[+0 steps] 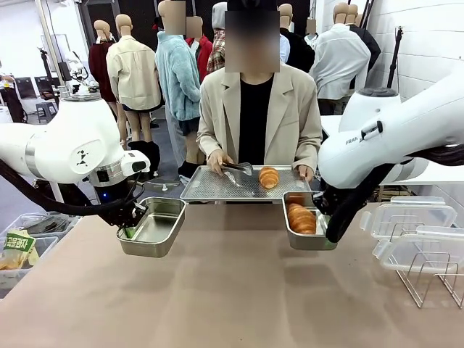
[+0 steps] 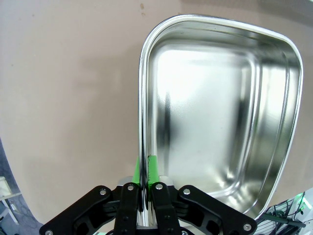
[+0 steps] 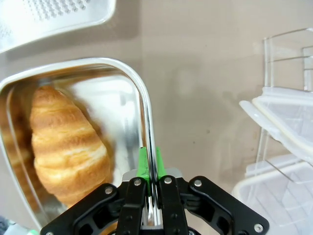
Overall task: Place the bread in airtight containers.
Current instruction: Once an object is inside an Airtight Container , place the container in the center of the table.
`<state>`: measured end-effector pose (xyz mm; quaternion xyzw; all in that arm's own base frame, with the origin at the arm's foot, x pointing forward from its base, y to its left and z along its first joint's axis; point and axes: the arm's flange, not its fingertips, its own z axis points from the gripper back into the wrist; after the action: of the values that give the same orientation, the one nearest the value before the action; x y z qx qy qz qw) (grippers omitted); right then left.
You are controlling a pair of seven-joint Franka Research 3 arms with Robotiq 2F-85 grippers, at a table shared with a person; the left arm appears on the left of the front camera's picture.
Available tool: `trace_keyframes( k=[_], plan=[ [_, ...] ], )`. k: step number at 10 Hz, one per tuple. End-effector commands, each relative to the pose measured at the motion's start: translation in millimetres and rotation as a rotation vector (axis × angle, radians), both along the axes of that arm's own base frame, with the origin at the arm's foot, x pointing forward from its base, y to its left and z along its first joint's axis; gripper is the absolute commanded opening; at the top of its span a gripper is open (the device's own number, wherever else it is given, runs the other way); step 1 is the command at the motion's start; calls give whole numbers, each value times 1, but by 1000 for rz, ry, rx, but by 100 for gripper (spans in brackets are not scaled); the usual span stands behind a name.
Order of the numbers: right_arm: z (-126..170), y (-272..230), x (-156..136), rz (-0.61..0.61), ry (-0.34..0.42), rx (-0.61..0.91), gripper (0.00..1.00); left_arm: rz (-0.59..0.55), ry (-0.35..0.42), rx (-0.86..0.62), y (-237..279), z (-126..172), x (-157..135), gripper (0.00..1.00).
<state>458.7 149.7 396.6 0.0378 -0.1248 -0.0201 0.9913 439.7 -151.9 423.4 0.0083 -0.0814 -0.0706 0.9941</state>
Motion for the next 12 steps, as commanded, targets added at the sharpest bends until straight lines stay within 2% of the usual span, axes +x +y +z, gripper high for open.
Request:
trace_keyframes(
  k=[1,4,9,10,12],
  plan=[
    [-28,6,13,-1,12,-14,0,0,-13,-4,2,4,1,0],
    [-62,7,24,-93,15,-6,0,0,-13,-4,2,4,1,0],
    [-77,10,31,-105,-3,-28,0,0,-13,-4,2,4,1,0],
    [-78,11,34,-107,12,-27,4,0,-13,-4,2,4,1,0],
    [-72,9,32,-105,7,-38,43,0,-13,-4,2,4,1,0]
  ],
)
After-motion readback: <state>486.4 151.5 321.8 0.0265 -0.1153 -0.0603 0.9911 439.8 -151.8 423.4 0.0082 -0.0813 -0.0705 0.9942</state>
